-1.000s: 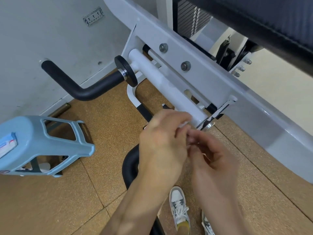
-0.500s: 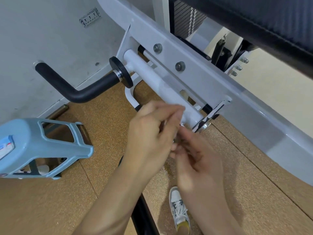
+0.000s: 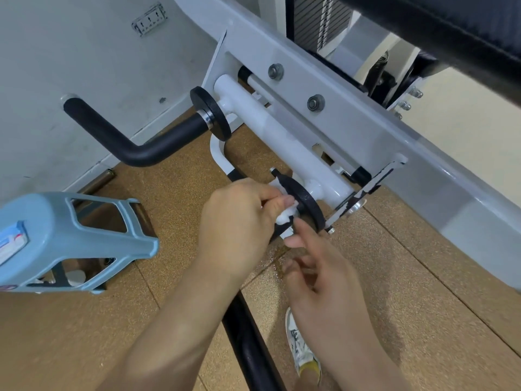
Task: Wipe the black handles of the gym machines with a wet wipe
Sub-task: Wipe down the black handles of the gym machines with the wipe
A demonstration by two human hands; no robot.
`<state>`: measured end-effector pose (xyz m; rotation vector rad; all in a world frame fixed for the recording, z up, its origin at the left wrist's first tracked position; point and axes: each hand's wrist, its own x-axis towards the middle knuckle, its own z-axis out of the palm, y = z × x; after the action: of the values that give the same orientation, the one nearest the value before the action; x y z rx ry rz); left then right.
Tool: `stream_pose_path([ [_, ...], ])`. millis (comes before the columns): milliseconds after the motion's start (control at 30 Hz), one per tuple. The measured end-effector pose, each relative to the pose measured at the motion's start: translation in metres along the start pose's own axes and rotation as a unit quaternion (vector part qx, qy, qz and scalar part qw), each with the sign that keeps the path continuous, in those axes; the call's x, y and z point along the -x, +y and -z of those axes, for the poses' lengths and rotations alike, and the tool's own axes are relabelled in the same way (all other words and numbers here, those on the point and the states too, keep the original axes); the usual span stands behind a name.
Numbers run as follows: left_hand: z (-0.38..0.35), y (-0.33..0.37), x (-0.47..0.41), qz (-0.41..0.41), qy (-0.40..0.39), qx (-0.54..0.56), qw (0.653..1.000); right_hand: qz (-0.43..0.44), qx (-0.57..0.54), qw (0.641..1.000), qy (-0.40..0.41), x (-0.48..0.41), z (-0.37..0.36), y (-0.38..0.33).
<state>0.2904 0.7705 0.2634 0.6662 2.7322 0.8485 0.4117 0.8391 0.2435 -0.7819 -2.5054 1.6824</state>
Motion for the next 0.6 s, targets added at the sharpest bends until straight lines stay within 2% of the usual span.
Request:
stream_pose_path([
  [67, 0.006, -0.002, 0.002, -0.036, -0.041, -0.031, 0.998, 0.0, -0.002, 1.0, 0.007, 0.0, -0.001, -0.004],
  [167, 0.007, -0.002, 0.004, -0.107, -0.062, -0.142, 0.982, -0.007, -0.001, 1.0, 0.019, 0.0, -0.002, -0.005],
  [233, 0.004, -0.003, -0.005, -0.07, -0.082, -0.133, 0.985, -0.017, -0.003, 1.0, 0.022, 0.0, -0.002, -0.006],
  [267, 0.003, -0.005, -0.012, -0.01, -0.117, -0.09, 0.989, -0.021, -0.008, 1.0, 0.022, 0.001, -0.002, -0.007],
  [333, 0.005, -0.014, -0.026, 0.106, -0.204, 0.032, 0.973, -0.03, -0.024, 0.999, 0.016, 0.002, 0.0, -0.01],
  [367, 0.008, -0.018, -0.03, 0.129, -0.227, 0.074, 0.962, -0.032, -0.027, 0.999, 0.014, 0.003, 0.001, -0.011],
  [433, 0.011, -0.023, -0.031, 0.113, -0.227, 0.087, 0.963, -0.028, -0.021, 0.999, 0.024, 0.003, 0.002, -0.012],
  [500, 0.011, -0.021, -0.029, 0.067, -0.218, 0.047, 0.972, -0.032, -0.016, 0.998, 0.045, 0.003, 0.001, -0.011],
  [600, 0.009, -0.024, -0.031, 0.057, -0.259, 0.023, 0.964, -0.029, -0.006, 0.998, 0.064, 0.001, -0.003, -0.013],
])
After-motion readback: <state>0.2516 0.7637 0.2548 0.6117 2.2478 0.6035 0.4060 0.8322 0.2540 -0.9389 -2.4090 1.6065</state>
